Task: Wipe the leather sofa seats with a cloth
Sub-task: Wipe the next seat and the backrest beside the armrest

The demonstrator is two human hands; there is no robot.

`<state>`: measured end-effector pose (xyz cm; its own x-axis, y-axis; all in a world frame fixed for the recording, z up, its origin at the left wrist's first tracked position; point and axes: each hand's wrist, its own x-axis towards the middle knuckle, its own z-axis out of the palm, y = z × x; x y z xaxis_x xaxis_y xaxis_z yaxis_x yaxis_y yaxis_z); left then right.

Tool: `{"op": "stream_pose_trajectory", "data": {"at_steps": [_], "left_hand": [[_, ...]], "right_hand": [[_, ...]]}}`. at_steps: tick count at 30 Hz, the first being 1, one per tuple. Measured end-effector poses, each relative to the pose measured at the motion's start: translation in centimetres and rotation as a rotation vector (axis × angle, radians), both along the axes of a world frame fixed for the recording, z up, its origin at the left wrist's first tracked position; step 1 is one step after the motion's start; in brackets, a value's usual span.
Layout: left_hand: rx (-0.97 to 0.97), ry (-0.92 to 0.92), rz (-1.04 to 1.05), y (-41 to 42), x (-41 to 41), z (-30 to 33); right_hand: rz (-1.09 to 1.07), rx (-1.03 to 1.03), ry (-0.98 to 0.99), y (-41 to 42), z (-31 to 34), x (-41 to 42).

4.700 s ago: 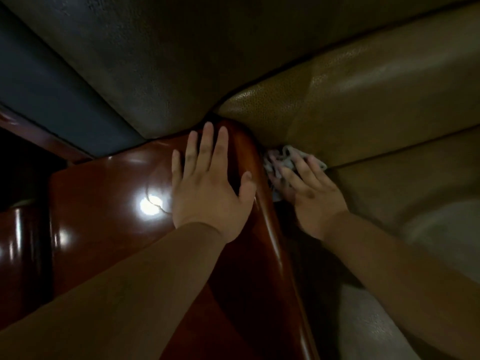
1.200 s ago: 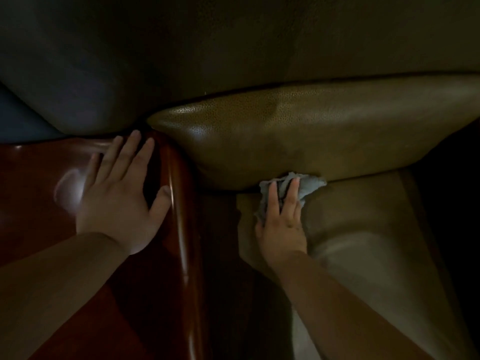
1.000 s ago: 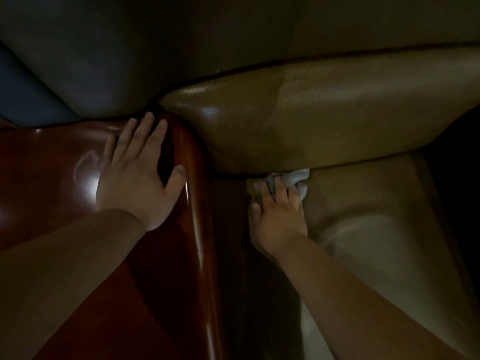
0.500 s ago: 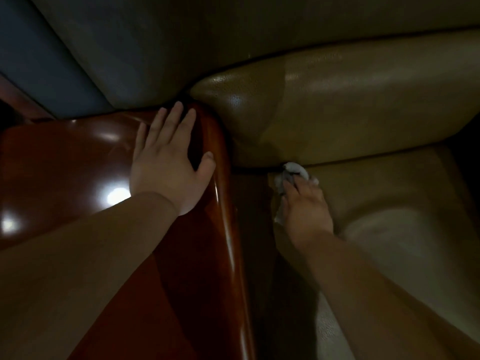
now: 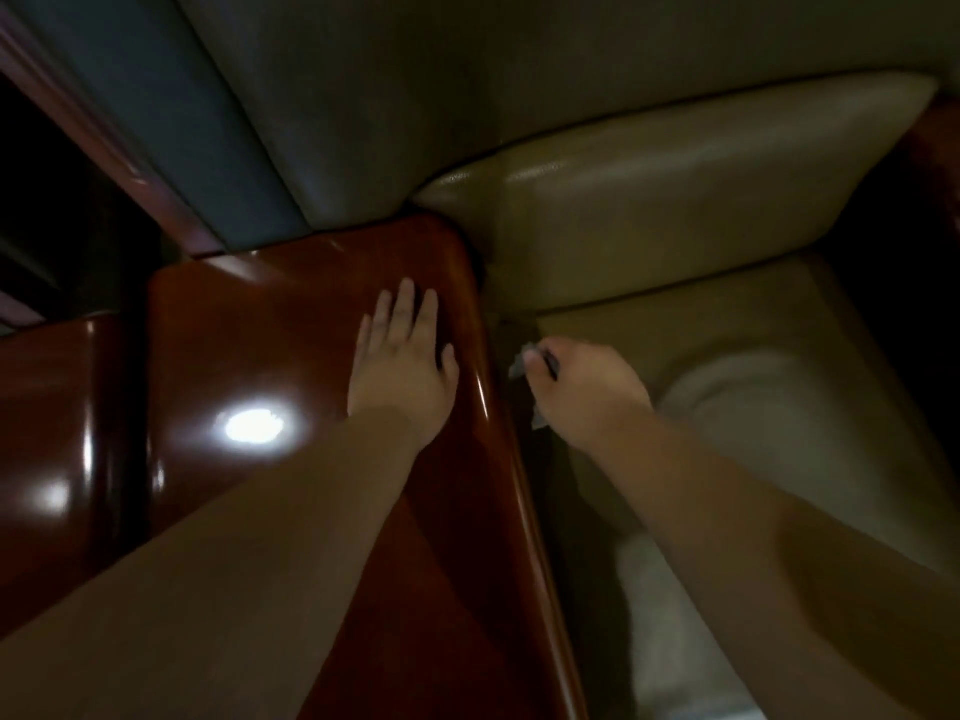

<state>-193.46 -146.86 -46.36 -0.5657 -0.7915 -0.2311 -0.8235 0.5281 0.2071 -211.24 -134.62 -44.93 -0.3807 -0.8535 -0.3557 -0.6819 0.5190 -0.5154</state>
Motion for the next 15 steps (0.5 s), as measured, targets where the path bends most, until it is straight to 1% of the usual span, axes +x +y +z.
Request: {"op": "stream_pose_trajectory", "data": {"at_steps": [2,4,5,8,10,11,15], "left_hand": [[0.156,-0.059,-0.022,4.9,3.3,2.1],[0.322,-0.085,-0.017,9.4,6.6,4.5],[0.406,-0.116,-0.015,11.2,8.2,5.7],[0.574,-0.295,-0.073,14.0,11.8,8.8],[0.621,-0.397,-0.132,14.2,12.7,11.0],[0.63,-0.411,-0.158,14.3,12.6,12.4],[0.561,-0.323,-0.218,15.6,10.0,18.8]], "right_hand": [[-0.007,0.033,-0.015,1.8,2.9,1.0],[0.009,0.044,0.009,4.2,5.5,2.5],[0.025,0.081,0.026,5.5,6.8,3.4],[0.048,0.223,0.0,10.5,11.0,6.2],[0.055,0.268,-0.014,13.7,13.5,7.8],[0.048,0.279,-0.006,15.2,14.8,8.3],[0.026,0.291,0.023,20.5,20.4,8.3]]}}
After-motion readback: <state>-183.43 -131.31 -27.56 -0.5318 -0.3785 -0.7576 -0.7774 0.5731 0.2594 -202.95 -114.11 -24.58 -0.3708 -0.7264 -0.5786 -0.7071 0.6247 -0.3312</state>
